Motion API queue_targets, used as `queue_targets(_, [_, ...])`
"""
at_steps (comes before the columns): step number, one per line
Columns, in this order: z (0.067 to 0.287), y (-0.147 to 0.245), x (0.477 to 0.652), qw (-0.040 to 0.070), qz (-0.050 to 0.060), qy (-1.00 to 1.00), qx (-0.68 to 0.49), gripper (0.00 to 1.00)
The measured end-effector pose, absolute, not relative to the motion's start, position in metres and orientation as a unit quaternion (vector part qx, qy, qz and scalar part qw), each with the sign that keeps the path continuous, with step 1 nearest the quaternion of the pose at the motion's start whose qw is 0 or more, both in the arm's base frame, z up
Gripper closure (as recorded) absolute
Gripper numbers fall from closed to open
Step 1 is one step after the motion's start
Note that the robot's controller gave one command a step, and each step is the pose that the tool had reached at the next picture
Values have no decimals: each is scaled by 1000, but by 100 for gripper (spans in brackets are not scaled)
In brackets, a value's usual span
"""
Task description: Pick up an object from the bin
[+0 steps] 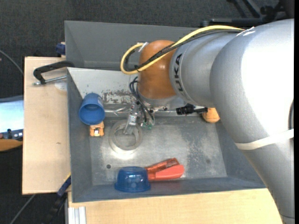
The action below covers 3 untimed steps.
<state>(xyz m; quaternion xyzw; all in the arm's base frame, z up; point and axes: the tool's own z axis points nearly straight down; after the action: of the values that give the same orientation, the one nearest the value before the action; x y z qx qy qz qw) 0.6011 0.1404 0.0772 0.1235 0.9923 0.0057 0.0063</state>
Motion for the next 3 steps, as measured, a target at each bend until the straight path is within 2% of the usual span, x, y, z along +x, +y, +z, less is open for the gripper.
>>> queue_targets(2, [110, 141, 601, 5, 6, 992, 123, 100])
queue_targets(3, [140, 141, 601, 6, 6, 992, 122, 100])
